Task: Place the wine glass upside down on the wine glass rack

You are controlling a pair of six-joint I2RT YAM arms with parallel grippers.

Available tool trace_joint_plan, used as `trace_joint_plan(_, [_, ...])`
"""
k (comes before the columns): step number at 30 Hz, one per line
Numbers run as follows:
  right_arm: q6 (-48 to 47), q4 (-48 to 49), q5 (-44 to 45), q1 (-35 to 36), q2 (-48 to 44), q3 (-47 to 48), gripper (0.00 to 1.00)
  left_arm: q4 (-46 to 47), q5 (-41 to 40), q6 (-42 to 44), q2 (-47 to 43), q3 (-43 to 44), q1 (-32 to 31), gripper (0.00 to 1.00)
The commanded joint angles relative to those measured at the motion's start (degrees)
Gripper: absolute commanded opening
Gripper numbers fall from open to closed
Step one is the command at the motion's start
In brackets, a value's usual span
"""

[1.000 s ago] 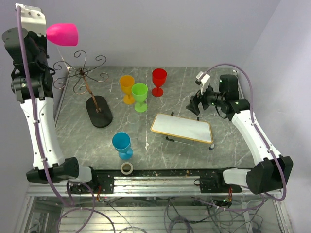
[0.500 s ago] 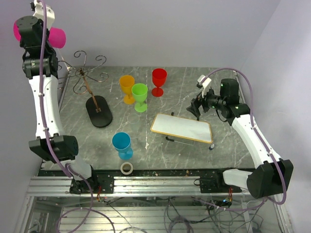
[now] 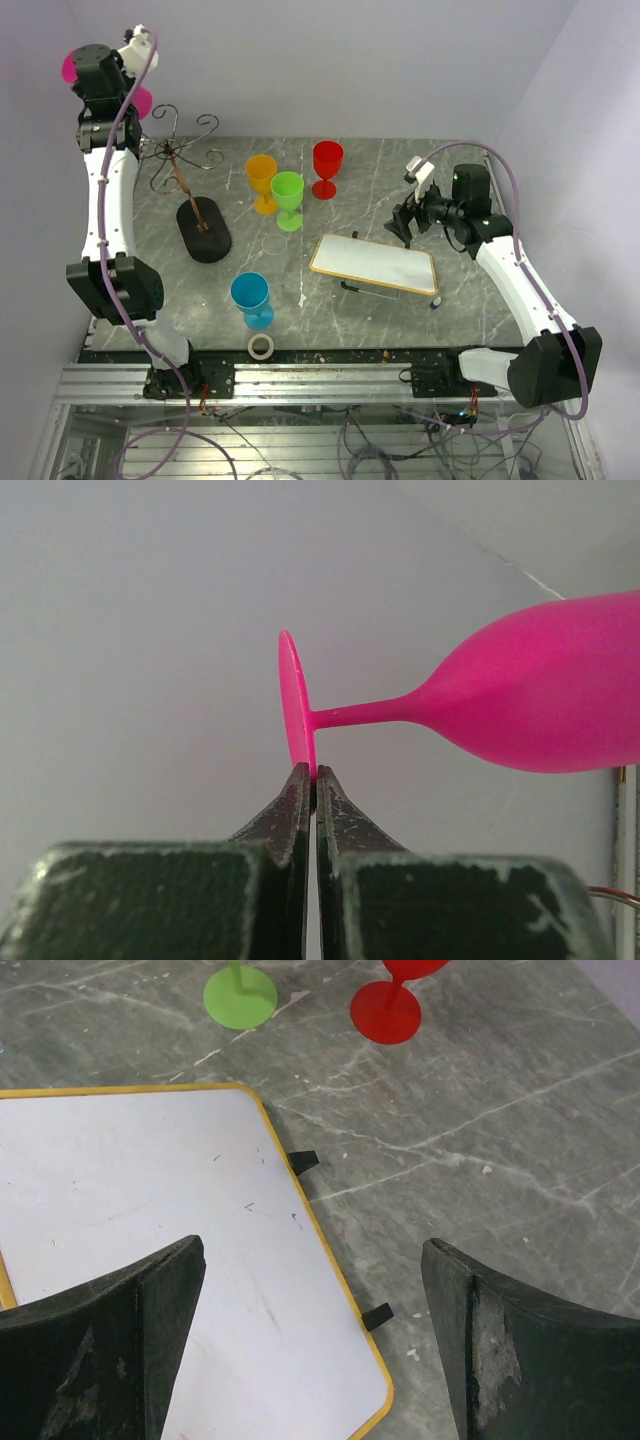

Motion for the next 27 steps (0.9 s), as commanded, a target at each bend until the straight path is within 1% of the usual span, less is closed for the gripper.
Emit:
trace_joint_plan(1, [-0.8,1.3,0.3,-0.4,0.5,-0.8,0.89,2.9,4.8,7.3,-0.3,-1.8,-1.9,0.07])
trace_joint_plan(9, [-0.6,1.6,1.0,-0.3,0.8,-0.9,0.89,1.2,6.6,14.2,-2.2,-7.8,-4.2,0.07])
trace_joint_plan(14, [-0.2,1.8,1.3,-0.4,1.2,-1.0,0.89,1.3,7.9,18.8,-5.5,-13.4,-6.2,0.07])
trace_joint_plan(20, [-0.1,2.0,1.8,-0.4,1.3,-1.0,0.9,-0.2,9.1,20.7,-8.4,-16.0,-7.3,0.07])
trace_joint_plan(24, [-0.2,1.4,2.3,-0.4,1.8,-0.7,0.9,1.2,9.1,23.0,-10.5,-19.7,-7.5,0.07])
trace_joint_plan(27, [-0.1,1.6,2.3,-0.4,1.8,-0.8,0.9,0.6,9.1,23.4,-11.2,-20.4,-7.5,0.07])
